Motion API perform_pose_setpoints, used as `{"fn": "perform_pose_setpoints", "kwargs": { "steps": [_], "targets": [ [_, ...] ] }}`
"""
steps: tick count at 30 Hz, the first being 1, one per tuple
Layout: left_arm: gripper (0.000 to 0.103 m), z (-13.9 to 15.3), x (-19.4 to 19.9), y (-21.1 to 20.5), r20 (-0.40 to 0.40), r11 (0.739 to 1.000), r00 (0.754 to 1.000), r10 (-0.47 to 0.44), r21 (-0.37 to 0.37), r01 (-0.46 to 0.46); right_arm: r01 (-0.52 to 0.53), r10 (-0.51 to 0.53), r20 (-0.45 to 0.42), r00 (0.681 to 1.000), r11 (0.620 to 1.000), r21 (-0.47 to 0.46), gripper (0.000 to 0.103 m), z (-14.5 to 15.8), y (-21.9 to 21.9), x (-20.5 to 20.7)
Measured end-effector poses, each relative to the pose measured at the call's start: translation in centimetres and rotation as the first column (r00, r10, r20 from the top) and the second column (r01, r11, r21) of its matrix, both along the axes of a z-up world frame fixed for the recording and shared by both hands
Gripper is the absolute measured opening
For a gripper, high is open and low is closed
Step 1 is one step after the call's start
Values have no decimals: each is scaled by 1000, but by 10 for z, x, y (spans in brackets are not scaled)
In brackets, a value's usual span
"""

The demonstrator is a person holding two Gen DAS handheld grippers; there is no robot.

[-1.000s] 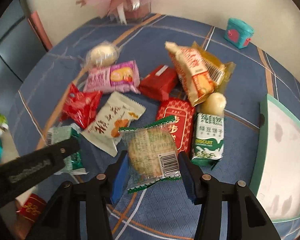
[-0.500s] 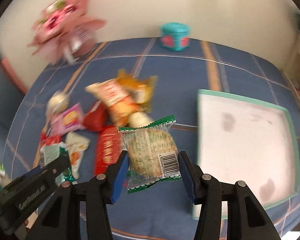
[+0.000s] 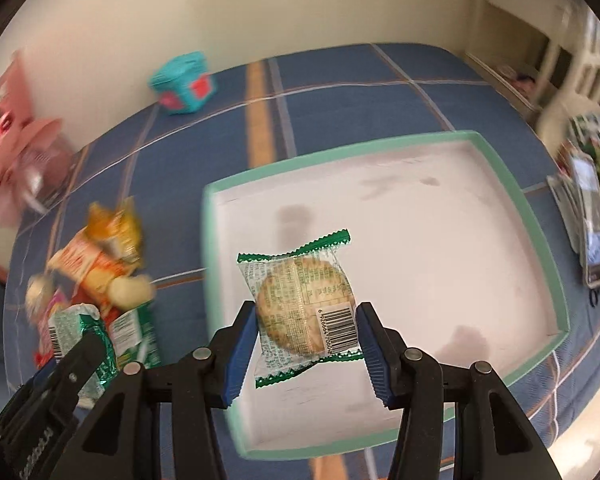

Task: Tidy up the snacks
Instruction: 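Carry the green pack with the left tool while the right tool carries the cookie to the tray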

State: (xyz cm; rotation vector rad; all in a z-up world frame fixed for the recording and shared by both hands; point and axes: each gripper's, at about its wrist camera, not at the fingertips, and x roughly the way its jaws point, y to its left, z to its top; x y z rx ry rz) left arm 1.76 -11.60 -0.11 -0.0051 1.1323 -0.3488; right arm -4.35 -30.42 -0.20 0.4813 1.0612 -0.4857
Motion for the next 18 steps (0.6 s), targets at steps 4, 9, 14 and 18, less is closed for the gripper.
{"fn": "perform_pose_setpoints", "kwargs": {
  "steps": [4,9,14,18],
  "targets": [
    [51,-3,2,-40,2,995,995,-95,-18,95,63,-62,-16,998,998,16,53,-8,-28,-4],
    [51,-7,3,-81,-4,982,983,-184,-43,184,125,-125,-22,992,992,28,53,-16,-56,-8],
    [51,-15,9,-111,-4,970,971,-239,-38,239,168,-168,-21,986,986,13,53,-16,-77,-11],
    [51,-27,17,-133,-14,961,961,-276,-40,275,207,-206,-26,978,978,19,53,-24,-95,-8]
  ]
}}
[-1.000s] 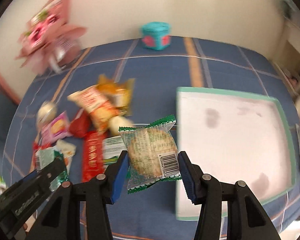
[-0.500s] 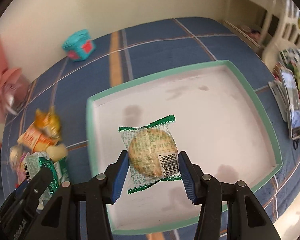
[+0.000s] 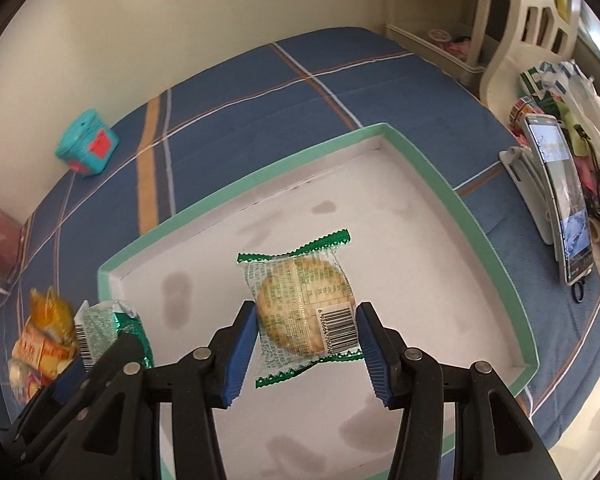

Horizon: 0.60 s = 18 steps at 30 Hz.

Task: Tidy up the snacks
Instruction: 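Carry the green pack with the left tool while the right tool carries the cookie to the tray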

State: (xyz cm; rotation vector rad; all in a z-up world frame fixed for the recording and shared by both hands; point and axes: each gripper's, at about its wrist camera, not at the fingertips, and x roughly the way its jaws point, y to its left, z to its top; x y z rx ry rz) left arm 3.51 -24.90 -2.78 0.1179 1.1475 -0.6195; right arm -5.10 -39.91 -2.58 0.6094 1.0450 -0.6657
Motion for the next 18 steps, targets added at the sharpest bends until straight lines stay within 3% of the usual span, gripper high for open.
{"fn": "perform_pose_setpoints", "kwargs": {
  "steps": [7,18],
  "targets": [
    [51,-23,10,-20,-30,999,999,-33,8,34,22,-22,-24,999,1000,4,53,-12,-15,2],
    [51,-41,25,-7,-53,1000,999,-2,22,3,2,-2,-35,999,1000,8,53,-20,-9,13]
  ]
}}
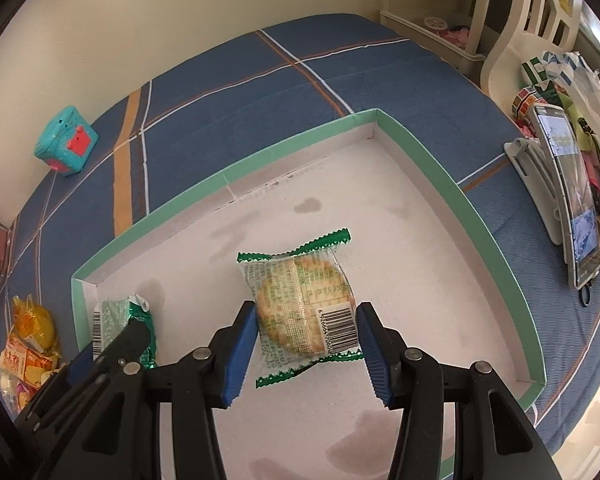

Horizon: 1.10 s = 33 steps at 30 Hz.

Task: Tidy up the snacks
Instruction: 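Carry the green pack with the left tool while the right tool carries the cookie to the tray, then open both tools to release the green pack and cookie in the tray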

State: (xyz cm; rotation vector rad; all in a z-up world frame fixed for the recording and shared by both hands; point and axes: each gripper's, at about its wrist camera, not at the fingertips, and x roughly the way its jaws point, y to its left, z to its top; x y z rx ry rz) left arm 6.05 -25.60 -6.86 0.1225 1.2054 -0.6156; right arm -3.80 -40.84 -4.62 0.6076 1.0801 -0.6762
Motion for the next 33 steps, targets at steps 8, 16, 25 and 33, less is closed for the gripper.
{"fn": "perform_pose_setpoints", "kwargs": {
  "steps": [8,16,25,33],
  "targets": [
    [51,-1,15,22,4,999,999,46,7,-46,-41,41,7,999,999,7,53,0,14,8],
    [51,-1,33,45,-14,994,993,113,2,-113,-80,80,30,996,997,12,53,2,29,18],
    [55,2,36,55,-17,992,992,122,25,-121,-127,126,64,990,992,24,55,3,49,34],
    [63,8,38,47,-40,991,991,131,9,-131,-105,104,67,992,995,3,72,9,46,31]
  ]
}}
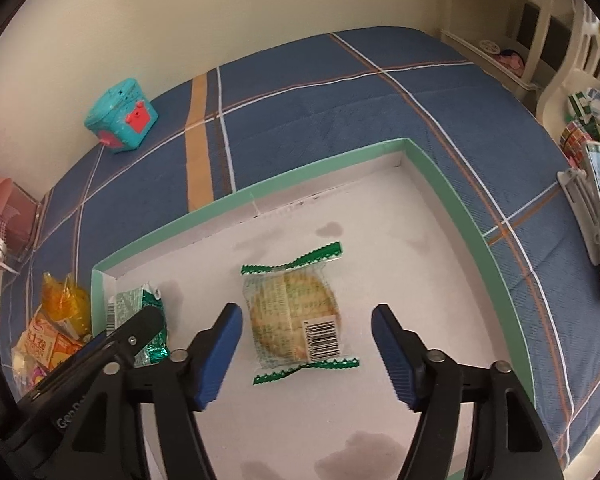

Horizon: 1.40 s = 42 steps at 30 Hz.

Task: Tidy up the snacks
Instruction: 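Open both tools to release the green pack and cookie in the tray, then move both tools back toward the snack pile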

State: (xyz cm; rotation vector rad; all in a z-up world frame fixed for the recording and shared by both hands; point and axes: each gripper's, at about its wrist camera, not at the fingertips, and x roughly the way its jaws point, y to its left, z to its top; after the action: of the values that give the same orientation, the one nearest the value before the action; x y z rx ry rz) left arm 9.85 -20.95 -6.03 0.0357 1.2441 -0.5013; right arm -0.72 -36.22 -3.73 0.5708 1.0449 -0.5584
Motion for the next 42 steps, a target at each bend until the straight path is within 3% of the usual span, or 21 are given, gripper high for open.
{"fn": "perform_pose_setpoints", "kwargs": {
  "steps": [5,6,8,10,13,16,17,20,29,34,38,42],
  "targets": [
    [69,14,-4,1,19,1000,1000,0,2,0,0,0,-7,1000,1000,-22,74,10,-2,-4],
    [72,17,-5,2,22,1000,1000,4,4,-4,-2,2,-7,1000,1000,-30,74,13,-1,-6],
    [87,23,-6,8,39,999,999,27,15,-28,0,0,-6,1000,999,-41,76,18,-1,-9],
    [89,29,-7,14,56,999,997,43,13,-44,1,-1,-1,1000,999,-46,85,22,-1,-12],
    [90,37,-9,20,99,998,994,55,37,-59,-8,8,-1,1000,998,-60,85,28,1,-15],
    [101,45,-13,27,152,994,987,59,78,-72,-26,26,6,1000,997,-76,86,32,7,-17],
    [101,46,-12,30,162,994,985,60,84,-75,-30,30,8,1000,997,-77,86,33,9,-18],
    [101,51,-14,37,200,990,978,67,110,-91,-42,44,16,999,995,-87,103,36,15,-21],
    [101,64,-26,75,285,977,952,114,142,-159,-84,88,27,996,988,-132,103,43,37,-29],
    [101,73,-35,96,319,968,935,155,141,-208,-146,142,-35,989,970,-196,103,40,59,-26],
    [101,76,-45,111,352,946,915,196,177,-271,-170,170,-19,985,963,-208,103,43,70,-29],
    [101,76,-52,125,343,930,912,223,204,-304,-181,191,26,981,960,-213,103,51,83,-33]
  ]
}}
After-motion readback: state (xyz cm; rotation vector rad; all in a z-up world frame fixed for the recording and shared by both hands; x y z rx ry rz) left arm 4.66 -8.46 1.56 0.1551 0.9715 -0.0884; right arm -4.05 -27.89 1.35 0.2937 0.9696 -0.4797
